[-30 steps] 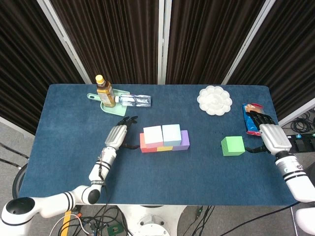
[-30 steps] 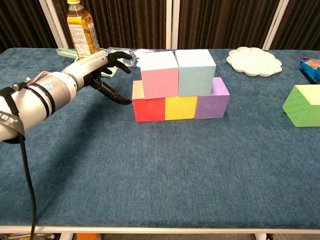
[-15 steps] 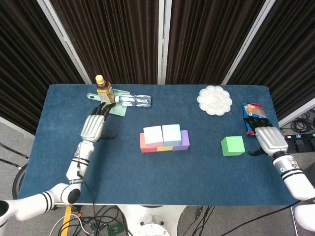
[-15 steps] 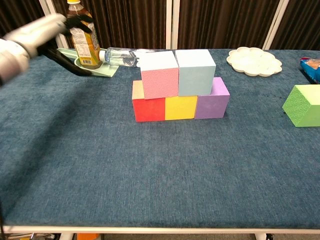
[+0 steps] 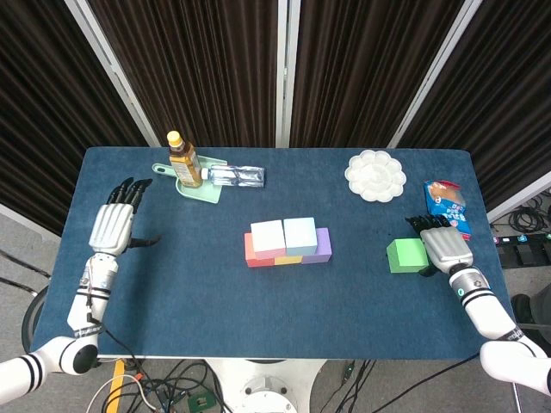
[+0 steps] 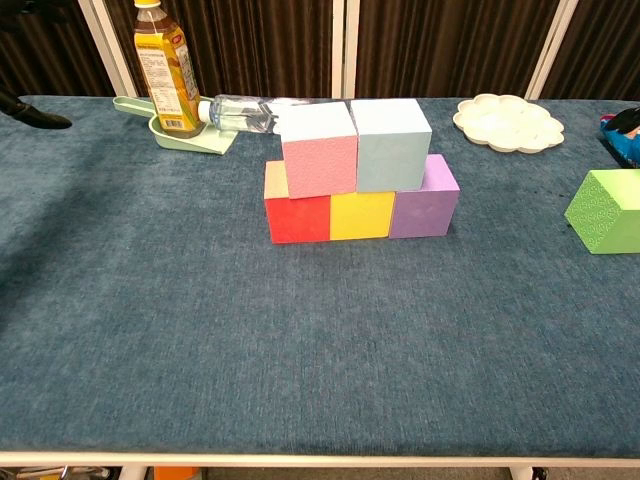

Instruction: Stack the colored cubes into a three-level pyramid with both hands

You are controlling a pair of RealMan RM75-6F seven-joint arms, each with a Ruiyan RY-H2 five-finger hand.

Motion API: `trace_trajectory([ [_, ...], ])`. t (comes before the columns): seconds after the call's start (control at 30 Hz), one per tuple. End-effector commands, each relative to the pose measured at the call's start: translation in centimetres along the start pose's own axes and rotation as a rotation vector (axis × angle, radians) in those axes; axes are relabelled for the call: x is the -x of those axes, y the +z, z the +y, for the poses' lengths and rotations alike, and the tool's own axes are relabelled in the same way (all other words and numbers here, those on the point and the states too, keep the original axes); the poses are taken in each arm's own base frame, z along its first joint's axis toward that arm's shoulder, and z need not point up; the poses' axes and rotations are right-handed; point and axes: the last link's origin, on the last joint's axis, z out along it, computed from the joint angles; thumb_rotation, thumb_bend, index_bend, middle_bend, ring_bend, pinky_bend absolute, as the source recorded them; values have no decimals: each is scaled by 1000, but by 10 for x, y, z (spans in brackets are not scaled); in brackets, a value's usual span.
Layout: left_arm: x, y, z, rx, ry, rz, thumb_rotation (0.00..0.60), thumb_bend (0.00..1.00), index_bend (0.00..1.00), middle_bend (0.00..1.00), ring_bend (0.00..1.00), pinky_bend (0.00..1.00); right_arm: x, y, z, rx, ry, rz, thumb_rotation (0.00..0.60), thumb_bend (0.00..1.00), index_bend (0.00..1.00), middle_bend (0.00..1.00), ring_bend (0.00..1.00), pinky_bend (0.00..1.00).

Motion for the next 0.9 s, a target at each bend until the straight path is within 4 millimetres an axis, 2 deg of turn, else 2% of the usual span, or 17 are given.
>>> trace_trajectory([
  [0.03,-1,-3,-2,1,-1,-5,600,0,88,90,5,123,3,4,-2,0,0,4,600,0,0,166,0,0],
  [0.23,-2,-12,-10,-22,-26,-24,600,0,88,91,5,123,7,7,-8,-17,32,28,600,19,0,350,0,0],
  [0.43,-3,-18,-17,-33,-40,-39,600,0,88,91,5,123,-6,-2,-8,-36,57,107,600,99,0,556,34,0],
  [0.53,-5,-21,-19,-34,-45,-33,600,0,87,91,5,123,-25,-13,-14,-63,73,158,600,121,0,610,68,0],
  [0.6,-8,-25,-21,-36,-51,-26,600,0,88,91,5,123,-46,-21,-24,-100,96,205,600,124,0,614,73,0],
  [0.77,-17,-39,-32,-45,-41,-16,600,0,88,90,5,123,-104,-40,-64,-220,85,301,600,124,0,613,73,0],
  [0.9,-23,-50,-42,-42,-22,-28,600,0,88,90,5,123,-138,-43,-105,-309,39,330,600,123,0,612,73,0],
])
